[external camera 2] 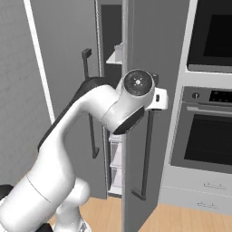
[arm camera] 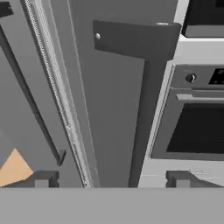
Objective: Grab a lemon wedge from the fridge and one ice cube from the ice bowl, and put them in the glass of lemonade.
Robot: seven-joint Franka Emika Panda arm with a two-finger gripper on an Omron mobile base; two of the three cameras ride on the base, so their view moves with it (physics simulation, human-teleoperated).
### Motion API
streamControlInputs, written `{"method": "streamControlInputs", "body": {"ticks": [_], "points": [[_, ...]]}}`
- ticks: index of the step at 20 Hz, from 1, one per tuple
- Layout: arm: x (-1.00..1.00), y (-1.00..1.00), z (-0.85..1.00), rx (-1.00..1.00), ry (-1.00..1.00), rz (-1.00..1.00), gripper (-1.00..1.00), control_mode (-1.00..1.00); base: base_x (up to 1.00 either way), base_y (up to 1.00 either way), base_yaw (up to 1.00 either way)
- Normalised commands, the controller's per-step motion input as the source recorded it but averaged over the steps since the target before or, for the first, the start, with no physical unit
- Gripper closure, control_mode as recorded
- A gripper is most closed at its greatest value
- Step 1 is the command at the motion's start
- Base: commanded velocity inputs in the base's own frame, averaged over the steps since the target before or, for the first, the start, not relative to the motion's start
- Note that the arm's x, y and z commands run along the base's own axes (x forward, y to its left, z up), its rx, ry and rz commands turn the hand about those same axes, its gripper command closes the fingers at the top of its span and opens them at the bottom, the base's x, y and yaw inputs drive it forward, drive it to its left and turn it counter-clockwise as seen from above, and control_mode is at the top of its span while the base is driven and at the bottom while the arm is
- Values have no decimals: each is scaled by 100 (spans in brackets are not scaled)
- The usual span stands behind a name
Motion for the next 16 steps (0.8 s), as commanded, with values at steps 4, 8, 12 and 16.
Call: {"method": "streamControlInputs", "body": {"ticks": [4, 8, 12, 16], "points": [[-28, 100, 0, -45, 0, 0, -100, -100, 0, 0, 0], [0, 100, 0, -39, 0, 0, -100, -100, 0, 0, 0], [0, 98, 0, -36, 6, 0, -100, -100, 0, 0, 0], [18, 78, 0, -31, 15, -3, -100, -100, 0, 0, 0]]}}
